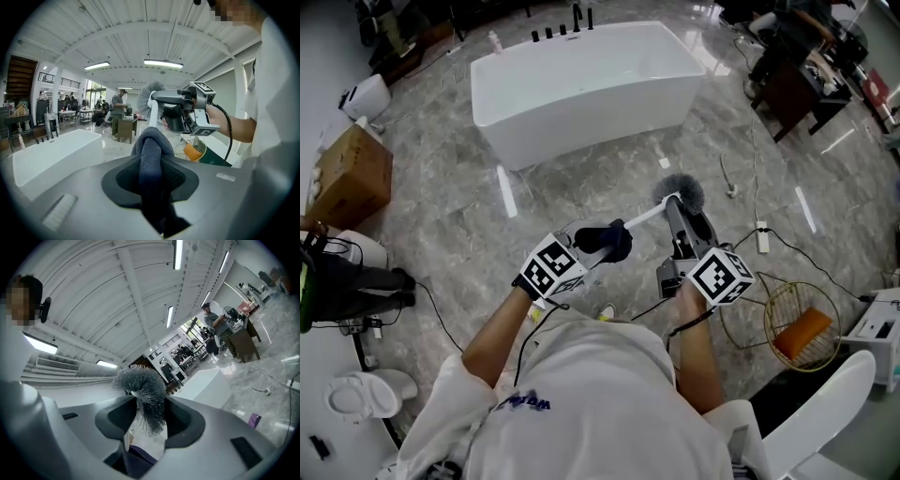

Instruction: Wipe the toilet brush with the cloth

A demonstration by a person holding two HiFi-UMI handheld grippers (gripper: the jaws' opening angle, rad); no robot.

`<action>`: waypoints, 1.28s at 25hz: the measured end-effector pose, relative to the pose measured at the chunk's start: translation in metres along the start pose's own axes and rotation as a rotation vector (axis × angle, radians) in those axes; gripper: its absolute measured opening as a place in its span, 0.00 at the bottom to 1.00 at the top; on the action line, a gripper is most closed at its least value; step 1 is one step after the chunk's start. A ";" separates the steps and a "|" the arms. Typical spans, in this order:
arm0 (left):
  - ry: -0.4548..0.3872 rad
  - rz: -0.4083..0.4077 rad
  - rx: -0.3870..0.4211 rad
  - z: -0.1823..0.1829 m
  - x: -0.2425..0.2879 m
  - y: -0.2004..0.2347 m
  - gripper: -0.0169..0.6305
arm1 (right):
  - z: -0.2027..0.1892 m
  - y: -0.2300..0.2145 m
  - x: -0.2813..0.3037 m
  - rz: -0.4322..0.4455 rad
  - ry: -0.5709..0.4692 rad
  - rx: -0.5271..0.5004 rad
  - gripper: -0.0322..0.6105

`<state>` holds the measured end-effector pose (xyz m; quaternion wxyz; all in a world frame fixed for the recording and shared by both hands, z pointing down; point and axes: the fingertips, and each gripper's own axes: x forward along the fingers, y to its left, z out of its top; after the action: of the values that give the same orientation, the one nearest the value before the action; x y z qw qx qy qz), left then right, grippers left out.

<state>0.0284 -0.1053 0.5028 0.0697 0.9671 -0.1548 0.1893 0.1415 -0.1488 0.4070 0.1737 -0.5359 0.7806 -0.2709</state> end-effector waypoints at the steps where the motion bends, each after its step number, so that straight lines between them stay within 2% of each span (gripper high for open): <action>1: -0.001 -0.002 -0.001 -0.001 0.000 0.000 0.15 | 0.003 -0.001 -0.001 -0.001 -0.005 -0.004 0.33; 7: 0.012 0.008 0.008 -0.001 0.000 0.003 0.15 | -0.004 0.001 0.001 0.009 0.001 -0.003 0.33; 20: -0.007 0.010 -0.013 0.003 0.001 -0.003 0.15 | -0.068 0.020 0.013 0.030 0.127 -0.047 0.33; 27: -0.011 0.008 -0.040 -0.002 0.002 -0.006 0.15 | -0.039 0.008 0.007 0.016 0.083 -0.059 0.34; 32: 0.025 0.055 0.026 -0.009 -0.003 -0.002 0.16 | -0.005 0.000 0.001 -0.010 0.034 -0.043 0.34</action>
<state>0.0228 -0.1010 0.5101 0.0536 0.9610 -0.1778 0.2050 0.1381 -0.1481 0.4107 0.1474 -0.5386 0.7865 -0.2639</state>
